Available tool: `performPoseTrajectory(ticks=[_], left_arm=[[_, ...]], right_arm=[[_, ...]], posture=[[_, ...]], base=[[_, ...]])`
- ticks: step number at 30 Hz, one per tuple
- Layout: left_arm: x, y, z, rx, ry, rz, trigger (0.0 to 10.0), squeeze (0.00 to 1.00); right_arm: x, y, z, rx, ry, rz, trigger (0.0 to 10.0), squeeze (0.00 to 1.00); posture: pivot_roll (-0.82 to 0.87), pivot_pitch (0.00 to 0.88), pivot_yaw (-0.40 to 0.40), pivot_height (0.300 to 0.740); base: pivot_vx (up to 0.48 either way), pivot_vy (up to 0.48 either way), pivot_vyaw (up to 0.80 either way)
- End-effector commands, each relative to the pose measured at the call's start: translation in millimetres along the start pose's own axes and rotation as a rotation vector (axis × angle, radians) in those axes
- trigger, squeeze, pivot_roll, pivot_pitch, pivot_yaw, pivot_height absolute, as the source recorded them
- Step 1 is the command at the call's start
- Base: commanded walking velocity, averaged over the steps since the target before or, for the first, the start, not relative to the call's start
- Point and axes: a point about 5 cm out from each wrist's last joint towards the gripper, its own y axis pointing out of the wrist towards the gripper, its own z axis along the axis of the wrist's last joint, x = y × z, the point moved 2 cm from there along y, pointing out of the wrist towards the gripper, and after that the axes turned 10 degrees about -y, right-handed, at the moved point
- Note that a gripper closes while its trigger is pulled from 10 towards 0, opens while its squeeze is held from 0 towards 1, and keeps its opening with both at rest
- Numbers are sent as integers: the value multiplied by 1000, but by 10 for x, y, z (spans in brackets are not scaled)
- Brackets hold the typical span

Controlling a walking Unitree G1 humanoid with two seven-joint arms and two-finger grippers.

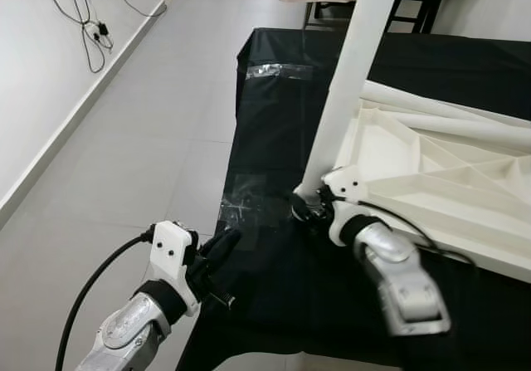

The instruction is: Building children table

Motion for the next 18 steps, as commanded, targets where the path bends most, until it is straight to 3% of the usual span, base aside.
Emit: performPoseTrajectory(ticks=[1,3,4,7,8,9,12,13,14,15,18], left_arm=[[-2,2,-60,-26,-14,4,10000,0],[-2,2,-60,-26,-14,4,10000,0],[6,14,-64,-25,-16,3,10000,0],[20,29,-69,-24,-17,1,10000,0],[33,42,-74,-22,-18,0,10000,0],[50,53,-80,-18,-19,0,10000,0],[56,55,-80,-17,-18,1,10000,0],[62,55,-80,-15,-18,2,10000,0],[66,55,-80,-14,-18,2,10000,0],[72,56,-79,-13,-18,2,10000,0],[82,58,-75,-11,-17,2,10000,0]], right_arm=[[-140,50,117,85,-23,223,10000,471],[-140,50,117,85,-23,223,10000,471],[-113,47,141,96,-53,330,10000,0],[-44,72,131,90,-63,436,10000,0],[60,125,136,90,-54,501,10000,0],[238,268,182,103,12,513,10000,0],[287,327,199,103,24,497,10000,0],[330,380,213,99,46,481,2392,0],[353,406,223,94,62,475,2392,0],[371,426,233,92,72,473,0,0],[388,411,233,100,109,508,0,0]], posture=[[24,149,-25,740],[24,149,-25,740],[26,143,-29,740],[33,136,-35,740],[42,128,-42,740],[46,123,-46,740],[52,120,-51,740],[55,117,-53,740],[56,116,-55,740],[58,115,-57,740],[58,116,-57,740]], base=[[0,0,0],[0,0,0],[0,0,0],[0,0,0],[0,0,0],[0,0,0],[0,0,0],[0,0,0],[0,0,0],[0,0,0],[0,0,0]])
